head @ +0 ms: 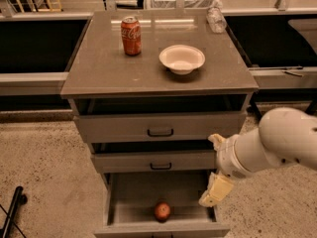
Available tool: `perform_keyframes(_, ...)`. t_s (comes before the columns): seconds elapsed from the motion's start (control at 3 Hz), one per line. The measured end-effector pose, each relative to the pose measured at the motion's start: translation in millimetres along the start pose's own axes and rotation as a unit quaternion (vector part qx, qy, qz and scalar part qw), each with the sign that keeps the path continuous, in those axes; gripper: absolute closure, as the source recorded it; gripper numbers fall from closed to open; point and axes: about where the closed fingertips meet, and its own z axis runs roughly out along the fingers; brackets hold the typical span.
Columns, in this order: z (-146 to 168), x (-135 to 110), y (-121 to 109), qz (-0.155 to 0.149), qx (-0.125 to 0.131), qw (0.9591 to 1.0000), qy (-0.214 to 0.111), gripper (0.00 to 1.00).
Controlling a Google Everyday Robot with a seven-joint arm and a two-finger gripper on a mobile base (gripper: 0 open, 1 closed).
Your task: Pick apple from bottom drawer and place on counter
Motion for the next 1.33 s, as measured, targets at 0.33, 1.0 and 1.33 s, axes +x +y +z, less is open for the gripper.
perform_keyframes(0.33,56,29,-25,-0.005,0.025,0.9977,-0.063,0.0)
perform_keyframes(1.0,130,57,-24,-0.033,0.004,0.99,-0.137,0.0)
perform_keyframes(1.33,138,41,-20,-0.059,-0.021,0.9874,-0.145,0.0)
